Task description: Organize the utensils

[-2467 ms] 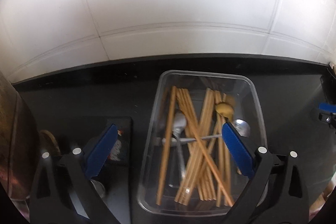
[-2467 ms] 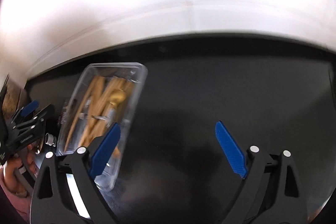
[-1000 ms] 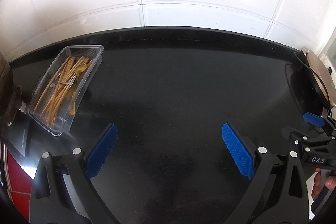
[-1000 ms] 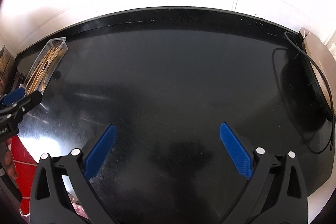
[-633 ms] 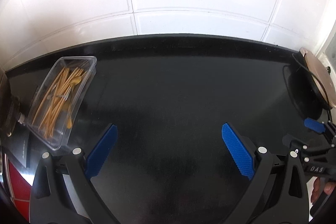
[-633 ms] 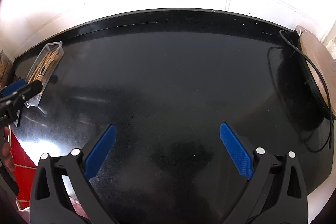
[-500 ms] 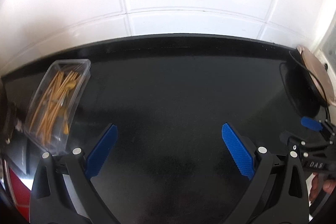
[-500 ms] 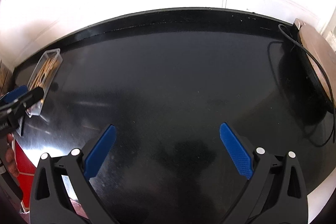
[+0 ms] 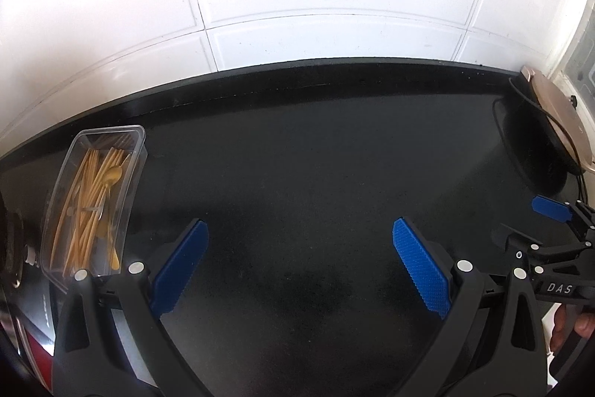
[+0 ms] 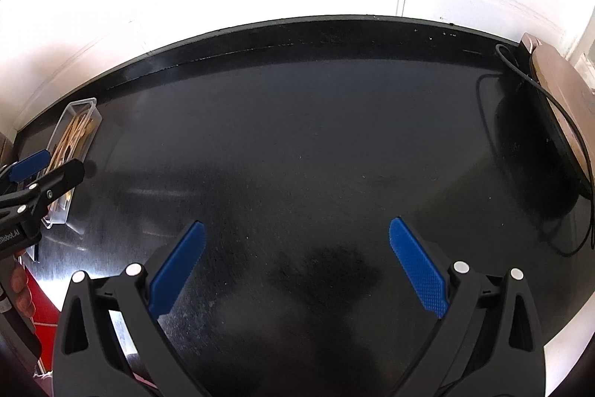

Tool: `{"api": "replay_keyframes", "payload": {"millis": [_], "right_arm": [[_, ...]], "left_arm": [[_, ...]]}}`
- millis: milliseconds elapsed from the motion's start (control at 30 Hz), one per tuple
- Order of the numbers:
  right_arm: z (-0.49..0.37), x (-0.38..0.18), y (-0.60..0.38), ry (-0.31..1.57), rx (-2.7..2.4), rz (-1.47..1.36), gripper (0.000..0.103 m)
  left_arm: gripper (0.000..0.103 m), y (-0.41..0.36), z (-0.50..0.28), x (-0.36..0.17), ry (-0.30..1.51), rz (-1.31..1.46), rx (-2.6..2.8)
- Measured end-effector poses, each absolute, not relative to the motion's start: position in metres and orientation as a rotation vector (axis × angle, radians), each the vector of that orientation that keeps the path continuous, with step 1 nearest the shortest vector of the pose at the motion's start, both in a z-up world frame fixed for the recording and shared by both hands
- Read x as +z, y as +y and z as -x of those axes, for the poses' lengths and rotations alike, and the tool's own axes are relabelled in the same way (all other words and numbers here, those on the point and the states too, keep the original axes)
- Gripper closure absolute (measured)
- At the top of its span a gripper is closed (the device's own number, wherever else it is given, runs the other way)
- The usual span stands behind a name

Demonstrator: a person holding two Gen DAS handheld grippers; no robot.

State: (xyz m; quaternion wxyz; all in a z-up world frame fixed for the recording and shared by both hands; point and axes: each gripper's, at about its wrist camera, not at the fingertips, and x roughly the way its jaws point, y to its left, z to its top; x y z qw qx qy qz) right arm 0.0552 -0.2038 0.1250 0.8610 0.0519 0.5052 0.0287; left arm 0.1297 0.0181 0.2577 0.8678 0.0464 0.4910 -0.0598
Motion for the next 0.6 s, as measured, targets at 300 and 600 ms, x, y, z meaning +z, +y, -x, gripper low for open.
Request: {"api": "replay_keyframes", "payload": {"millis": [300,600], "right_arm": [[-0.061,0.114,-0.200,1.091,0.021,-0.115,0.007],[-0.047,0.093,-0.174,1.114,-0.020,0.021,0.007]], "left_arm": [[0.006,0.020,-0.130,0.244,1.013,-0.135,-0.110],[0.006,0.018,-0.117,0.220,1.047,-0.153,-0.137]]}}
